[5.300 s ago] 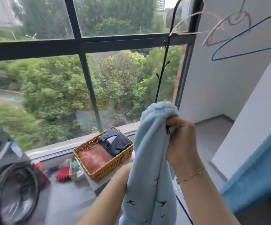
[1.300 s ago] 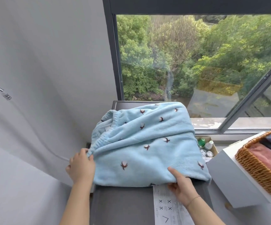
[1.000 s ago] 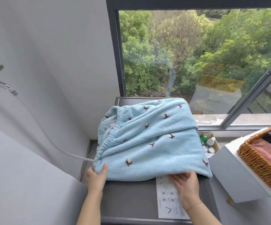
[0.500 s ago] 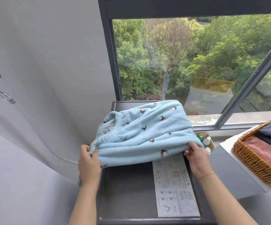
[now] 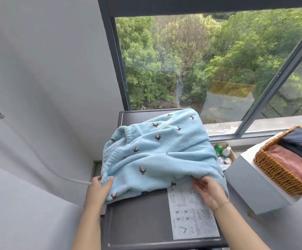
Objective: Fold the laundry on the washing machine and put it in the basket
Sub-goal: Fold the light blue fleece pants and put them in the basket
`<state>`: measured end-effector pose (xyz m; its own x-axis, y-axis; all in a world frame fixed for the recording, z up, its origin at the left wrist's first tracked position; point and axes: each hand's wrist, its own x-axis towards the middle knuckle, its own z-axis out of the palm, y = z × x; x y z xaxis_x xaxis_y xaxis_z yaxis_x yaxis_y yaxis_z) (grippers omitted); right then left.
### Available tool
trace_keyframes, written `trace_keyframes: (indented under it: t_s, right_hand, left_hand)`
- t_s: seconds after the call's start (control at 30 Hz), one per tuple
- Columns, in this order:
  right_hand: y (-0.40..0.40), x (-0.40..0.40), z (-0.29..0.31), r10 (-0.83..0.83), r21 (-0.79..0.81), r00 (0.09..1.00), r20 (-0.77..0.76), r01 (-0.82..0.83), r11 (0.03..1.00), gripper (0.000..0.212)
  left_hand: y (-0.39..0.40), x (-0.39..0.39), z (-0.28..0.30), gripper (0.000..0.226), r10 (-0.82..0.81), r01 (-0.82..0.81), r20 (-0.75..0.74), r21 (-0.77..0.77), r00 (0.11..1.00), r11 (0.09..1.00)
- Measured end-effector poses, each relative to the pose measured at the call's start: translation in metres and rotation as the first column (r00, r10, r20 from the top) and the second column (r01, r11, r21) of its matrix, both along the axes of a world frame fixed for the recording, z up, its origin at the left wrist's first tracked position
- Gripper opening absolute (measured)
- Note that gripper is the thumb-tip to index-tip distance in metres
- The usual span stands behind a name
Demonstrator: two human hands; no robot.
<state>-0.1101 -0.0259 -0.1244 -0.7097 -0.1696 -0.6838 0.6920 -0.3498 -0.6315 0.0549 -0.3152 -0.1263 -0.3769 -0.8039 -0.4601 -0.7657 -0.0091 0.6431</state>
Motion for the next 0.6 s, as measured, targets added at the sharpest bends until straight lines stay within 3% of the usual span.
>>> trace_keyframes:
  t_s: [0.17,0.23,0.37,0.47,0.53,0.6]
  right_hand:
    - [0.004,0.003,-0.013,-0.022,0.146,0.979,-0.201,0.052,0.988,0.022]
    - [-0.003,0.002,-0.014,-0.007,0.139,0.969,-0.246,0.042,0.989,0.024]
    - [-0.007,-0.018,-0.020,-0.106,-0.101,0.983,-0.152,0.092,0.991,0.022]
    - [-0.006,-0.034,-0.011,-0.168,-0.163,0.977,-0.134,0.146,0.976,0.016]
    - [-0.008,-0.047,0.007,-0.178,-0.059,0.967,-0.182,0.170,0.984,0.014]
    - [-0.010,-0.066,0.029,-0.078,0.173,0.971,-0.226,0.119,0.978,0.012]
  left_hand:
    - [-0.011,0.029,-0.033,0.064,-0.081,0.073,0.094,0.079,0.992,0.994]
    - [-0.007,0.031,-0.018,0.062,-0.095,0.091,0.076,0.062,0.993,0.994]
    - [0.017,0.025,0.020,0.027,0.046,-0.046,-0.308,0.008,0.950,0.999]
    - [0.021,0.016,0.030,0.004,0.031,-0.079,-0.411,-0.099,0.911,0.992]
    - [0.021,0.008,0.037,0.010,-0.019,-0.063,-0.402,-0.190,0.915,0.980]
    - [0.020,-0.002,0.046,0.016,-0.055,-0.049,-0.366,-0.270,0.929,0.962]
